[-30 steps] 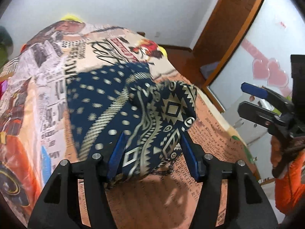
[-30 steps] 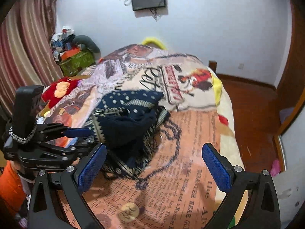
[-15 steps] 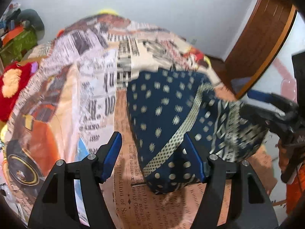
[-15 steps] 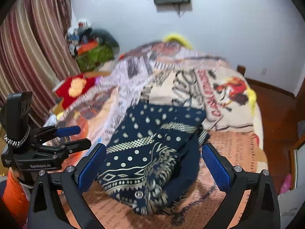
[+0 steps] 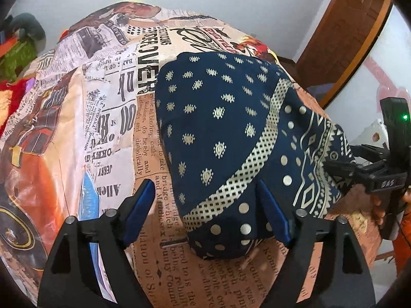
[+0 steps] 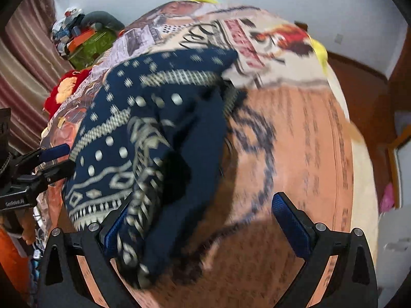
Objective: Fold large clothes
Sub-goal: 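Grasp the polka-dot bundle edge with the left tool while the right tool grasps the other end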
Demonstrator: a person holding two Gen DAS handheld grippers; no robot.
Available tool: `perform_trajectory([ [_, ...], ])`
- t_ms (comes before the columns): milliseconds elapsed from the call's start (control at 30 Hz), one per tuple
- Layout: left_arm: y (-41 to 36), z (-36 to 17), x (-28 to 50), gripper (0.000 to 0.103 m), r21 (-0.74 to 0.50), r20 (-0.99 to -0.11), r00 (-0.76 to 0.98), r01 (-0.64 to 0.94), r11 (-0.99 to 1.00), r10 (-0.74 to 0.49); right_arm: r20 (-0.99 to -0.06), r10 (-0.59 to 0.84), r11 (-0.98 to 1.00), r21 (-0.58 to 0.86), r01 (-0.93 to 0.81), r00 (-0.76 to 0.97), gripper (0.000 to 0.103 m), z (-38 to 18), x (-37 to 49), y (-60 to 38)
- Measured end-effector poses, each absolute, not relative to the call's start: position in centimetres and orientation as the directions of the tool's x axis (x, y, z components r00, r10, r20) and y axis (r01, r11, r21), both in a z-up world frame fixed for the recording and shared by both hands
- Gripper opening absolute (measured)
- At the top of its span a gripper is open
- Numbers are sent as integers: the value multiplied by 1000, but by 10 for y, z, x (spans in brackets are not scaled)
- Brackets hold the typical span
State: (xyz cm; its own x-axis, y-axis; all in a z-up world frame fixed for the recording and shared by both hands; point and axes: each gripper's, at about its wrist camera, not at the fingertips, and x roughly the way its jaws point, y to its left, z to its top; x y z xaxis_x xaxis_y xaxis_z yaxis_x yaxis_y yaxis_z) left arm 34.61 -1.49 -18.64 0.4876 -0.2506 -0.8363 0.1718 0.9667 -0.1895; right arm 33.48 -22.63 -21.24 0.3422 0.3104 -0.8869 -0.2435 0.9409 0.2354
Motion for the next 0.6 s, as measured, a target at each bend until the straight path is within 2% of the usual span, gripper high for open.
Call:
perform_trajectory([
  [133, -16, -187, 340, 84, -175, -839, 487, 181, 968, -243, -878, 343, 937, 293, -190, 335, 100, -215, 322, -247],
  [467, -13, -172, 324, 83, -92, -835, 519, 196, 976, -183, -880, 292, 949, 216, -231, 375, 100, -193, 302, -247],
  [600, 0, -150, 328, 83, -136, -802, 559, 174, 975, -212, -851, 303, 943, 205, -261, 428, 100, -165, 304, -241],
])
